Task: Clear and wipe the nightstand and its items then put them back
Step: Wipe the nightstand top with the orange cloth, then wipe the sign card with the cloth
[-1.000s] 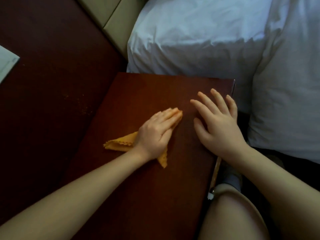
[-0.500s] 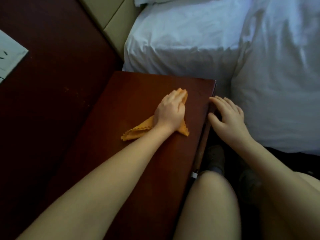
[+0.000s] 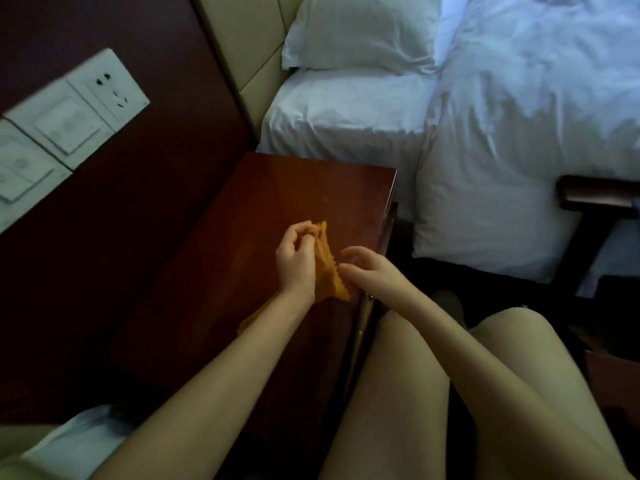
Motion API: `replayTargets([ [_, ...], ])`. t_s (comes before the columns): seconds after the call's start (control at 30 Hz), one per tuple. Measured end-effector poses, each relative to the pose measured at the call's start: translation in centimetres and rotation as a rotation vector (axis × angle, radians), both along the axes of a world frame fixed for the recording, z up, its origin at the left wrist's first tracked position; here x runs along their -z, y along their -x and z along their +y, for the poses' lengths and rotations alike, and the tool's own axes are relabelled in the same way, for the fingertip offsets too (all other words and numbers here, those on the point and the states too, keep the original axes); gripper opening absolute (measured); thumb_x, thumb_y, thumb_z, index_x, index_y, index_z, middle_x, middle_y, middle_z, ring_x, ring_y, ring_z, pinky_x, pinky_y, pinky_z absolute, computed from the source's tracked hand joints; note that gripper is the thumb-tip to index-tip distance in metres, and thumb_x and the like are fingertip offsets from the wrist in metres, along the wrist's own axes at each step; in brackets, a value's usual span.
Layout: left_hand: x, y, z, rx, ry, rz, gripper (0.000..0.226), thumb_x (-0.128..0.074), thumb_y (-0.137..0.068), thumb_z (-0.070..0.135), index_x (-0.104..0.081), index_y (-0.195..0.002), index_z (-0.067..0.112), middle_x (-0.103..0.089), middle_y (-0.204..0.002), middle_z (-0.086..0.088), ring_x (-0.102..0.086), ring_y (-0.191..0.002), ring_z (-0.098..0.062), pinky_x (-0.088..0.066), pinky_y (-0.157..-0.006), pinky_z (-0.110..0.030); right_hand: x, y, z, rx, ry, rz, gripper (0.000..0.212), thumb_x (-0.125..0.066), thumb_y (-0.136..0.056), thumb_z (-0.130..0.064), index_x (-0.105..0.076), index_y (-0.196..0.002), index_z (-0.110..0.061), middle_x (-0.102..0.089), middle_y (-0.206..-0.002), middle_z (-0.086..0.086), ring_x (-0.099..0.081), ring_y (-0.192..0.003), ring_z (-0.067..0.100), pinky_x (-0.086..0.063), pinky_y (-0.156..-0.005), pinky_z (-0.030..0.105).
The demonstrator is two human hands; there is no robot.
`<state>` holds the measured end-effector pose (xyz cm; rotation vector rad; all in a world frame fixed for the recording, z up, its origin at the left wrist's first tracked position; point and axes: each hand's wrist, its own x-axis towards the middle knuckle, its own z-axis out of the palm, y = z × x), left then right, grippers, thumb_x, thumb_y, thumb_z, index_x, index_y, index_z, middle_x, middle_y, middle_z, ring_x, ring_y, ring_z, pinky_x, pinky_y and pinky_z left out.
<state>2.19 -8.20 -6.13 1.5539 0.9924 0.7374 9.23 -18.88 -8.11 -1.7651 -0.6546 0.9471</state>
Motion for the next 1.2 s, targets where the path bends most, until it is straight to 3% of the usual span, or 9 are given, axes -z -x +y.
replayTargets([
  [0.17,-4.8,2.6,-3.0,0.128,0.107,-0.215,0.026,-0.049,-0.091,0.006,-0.059,-0.080,0.027,-0.062,-0.082,0.005,-0.061,-0.074,-0.004,-0.050,-0.068,-0.019,-2.3,2.8,-1.4,-0.054,-0.047,0.146,0.078,-0.067,-0.083,-0.032,-0.023,-0.145,-0.020,-0.049,-0.134,0.004,-0.057,-0.110,0.015,-0.048,-0.096,0.033],
  [0.33,-10.1,4.2,-4.3,0.360,0.452,-0.365,0.022,-0.039,-0.094,0.001,-0.056,-0.087,0.013,-0.063,-0.090,-0.008,-0.064,-0.081,-0.019,-0.053,-0.080,-0.035,-5.2,3.5,-4.4,-0.017,-0.299,0.341,0.100,-0.062,-0.072,-0.053,0.000,-0.148,-0.032,-0.023,-0.151,0.006,-0.044,-0.126,0.026,-0.046,-0.098,0.043],
  [0.43,-12.9,4.6,-5.9,0.575,0.695,-0.363,0.024,-0.033,-0.096,0.007,-0.055,-0.089,0.012,-0.063,-0.088,-0.011,-0.062,-0.078,-0.020,-0.055,-0.068,-0.031,-7.1,3.7,-6.6,-0.100,-0.388,0.468,0.074,-0.053,-0.076,-0.065,-0.026,-0.139,-0.036,-0.052,-0.131,-0.002,-0.058,-0.112,0.016,-0.053,-0.080,0.029],
  [0.57,-14.6,4.1,-8.7,0.594,0.643,-0.371,0.024,-0.035,-0.096,0.005,-0.054,-0.085,0.012,-0.064,-0.072,-0.006,-0.062,-0.068,-0.015,-0.054,-0.066,-0.027,-9.4,3.4,-9.5,-0.106,-0.431,0.470,0.029,-0.041,-0.095,-0.032,-0.049,-0.120,-0.018,-0.068,-0.096,-0.001,-0.064,-0.089,0.017,-0.053,-0.075,0.030],
  [0.73,-13.6,3.3,-10.6,0.551,0.424,-0.255,0.017,-0.041,-0.098,0.013,-0.057,-0.092,0.010,-0.058,-0.080,-0.011,-0.058,-0.071,-0.018,-0.052,-0.062,-0.025,-11.5,2.3,-13.4,0.204,-0.446,0.329,0.018,-0.056,-0.090,-0.020,-0.058,-0.107,-0.015,-0.067,-0.089,0.007,-0.067,-0.073,0.015,-0.055,-0.061,0.029],
  [0.83,-12.3,3.0,-11.7,0.891,0.429,-0.109,0.032,-0.049,-0.093,0.033,-0.059,-0.109,0.007,-0.067,-0.094,-0.007,-0.065,-0.088,-0.018,-0.055,-0.077,-0.029,-12.8,1.8,-15.9,0.283,-0.477,0.229,0.016,-0.054,-0.090,-0.009,-0.055,-0.106,-0.012,-0.064,-0.086,0.007,-0.066,-0.069,0.012,-0.053,-0.057,0.025],
  [0.93,-11.2,2.5,-12.7,1.122,0.406,0.052,0.029,-0.057,-0.086,0.028,-0.062,-0.108,0.009,-0.071,-0.097,-0.006,-0.068,-0.089,-0.018,-0.054,-0.070,-0.026,-13.8,1.6,-18.5,0.330,-0.458,0.124,0.017,-0.048,-0.088,0.005,-0.053,-0.094,-0.010,-0.058,-0.076,0.006,-0.061,-0.060,0.010,-0.050,-0.054,0.022],
  [1.1,-8.7,-0.6,-16.9,0.983,0.889,-0.200,0.045,-0.060,-0.074,0.031,-0.059,-0.112,0.006,-0.066,-0.107,-0.018,-0.064,-0.094,-0.026,-0.054,-0.077,-0.035,-13.0,0.7,-23.2,0.472,-0.252,-0.201,0.024,-0.054,-0.089,0.001,-0.053,-0.112,-0.004,-0.056,-0.085,0.001,-0.055,-0.073,0.007,-0.047,-0.059,0.012],
  [1.2,-7.4,-3.2,-21.6,1.005,0.982,-0.302,0.039,-0.060,-0.077,0.027,-0.064,-0.107,0.001,-0.068,-0.100,-0.020,-0.067,-0.090,-0.028,-0.055,-0.076,-0.036,-11.9,-0.2,-26.1,0.509,-0.154,-0.258,0.022,-0.051,-0.091,-0.003,-0.053,-0.112,-0.007,-0.057,-0.086,-0.001,-0.056,-0.073,0.006,-0.048,-0.057,0.011],
])
